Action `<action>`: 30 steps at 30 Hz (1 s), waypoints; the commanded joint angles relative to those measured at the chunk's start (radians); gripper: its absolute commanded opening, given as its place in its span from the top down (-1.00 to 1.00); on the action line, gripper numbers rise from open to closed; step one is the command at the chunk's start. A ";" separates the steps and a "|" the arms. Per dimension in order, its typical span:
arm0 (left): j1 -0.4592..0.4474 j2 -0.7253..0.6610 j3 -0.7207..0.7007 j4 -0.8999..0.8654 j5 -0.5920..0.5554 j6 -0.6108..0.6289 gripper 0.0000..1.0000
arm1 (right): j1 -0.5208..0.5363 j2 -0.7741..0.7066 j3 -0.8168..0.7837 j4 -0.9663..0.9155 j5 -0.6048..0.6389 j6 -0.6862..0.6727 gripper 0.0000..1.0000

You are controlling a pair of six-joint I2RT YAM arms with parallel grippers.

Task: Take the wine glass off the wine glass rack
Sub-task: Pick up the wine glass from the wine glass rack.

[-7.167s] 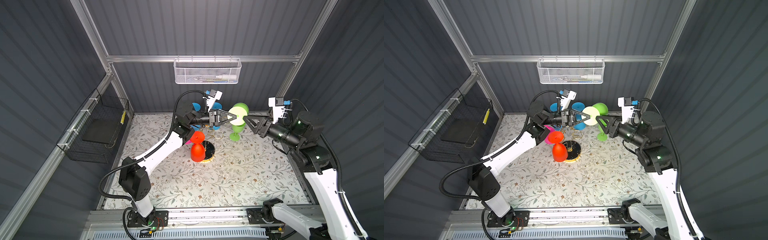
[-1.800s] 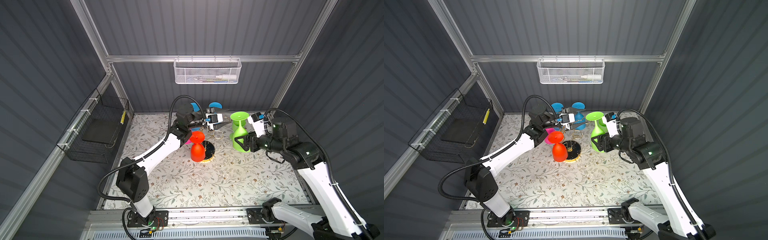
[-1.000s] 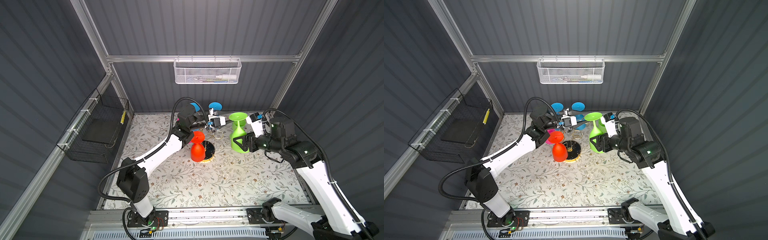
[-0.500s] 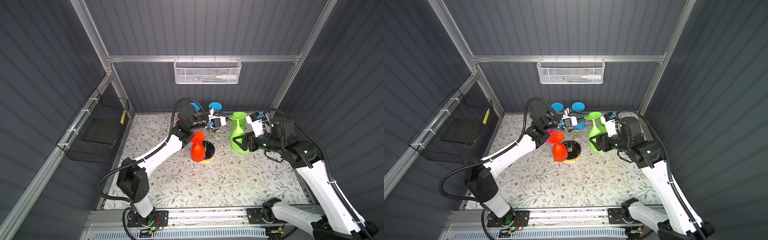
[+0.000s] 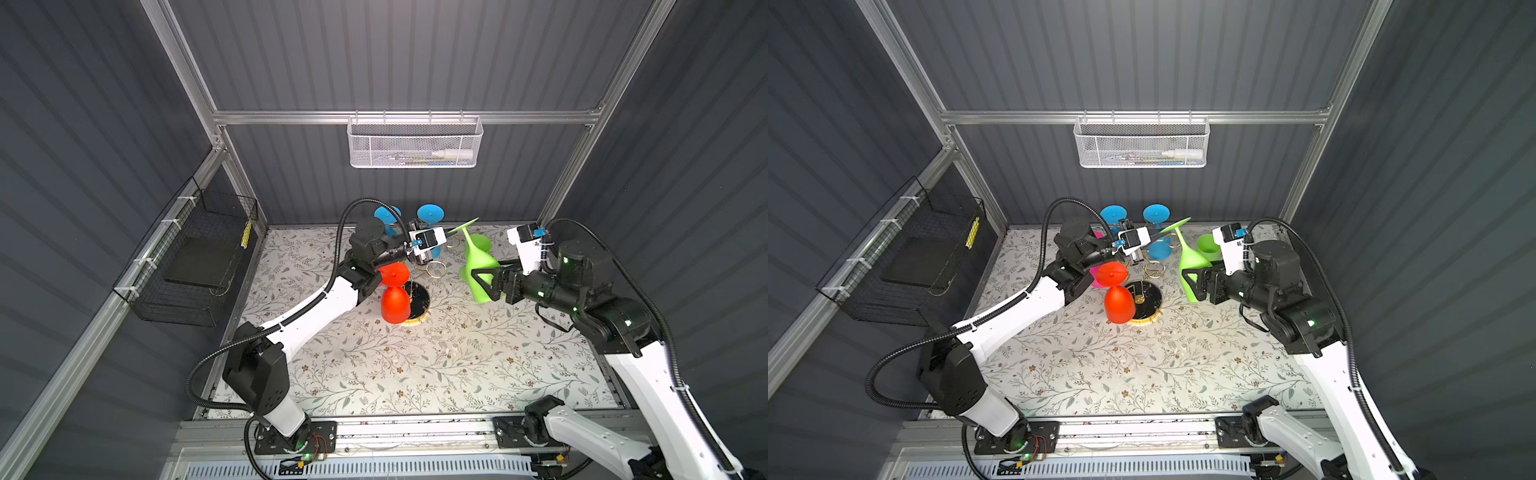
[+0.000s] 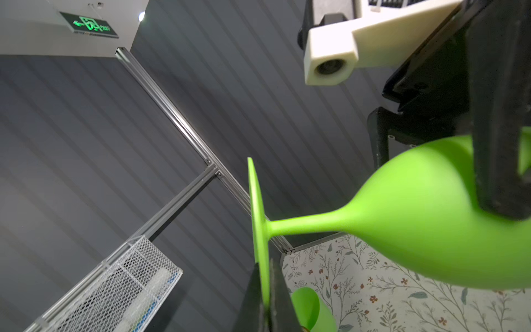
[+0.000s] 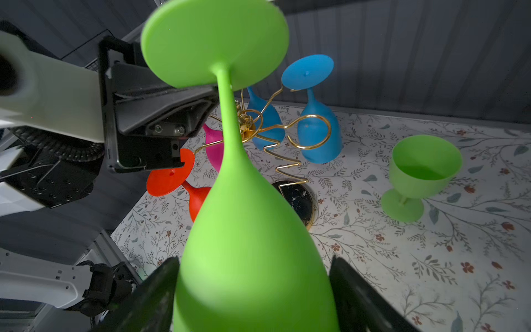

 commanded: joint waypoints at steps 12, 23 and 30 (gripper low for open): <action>-0.013 -0.167 -0.021 -0.295 -0.535 -0.512 1.00 | -0.192 -0.227 -0.186 0.331 -0.155 0.257 -0.59; -0.013 -0.214 -0.066 -0.323 -0.512 -0.547 1.00 | -0.195 -0.197 -0.232 0.337 -0.105 0.289 -0.34; -0.012 -0.225 -0.082 -0.316 -0.465 -0.557 1.00 | -0.194 -0.106 -0.204 0.405 -0.143 0.320 -0.15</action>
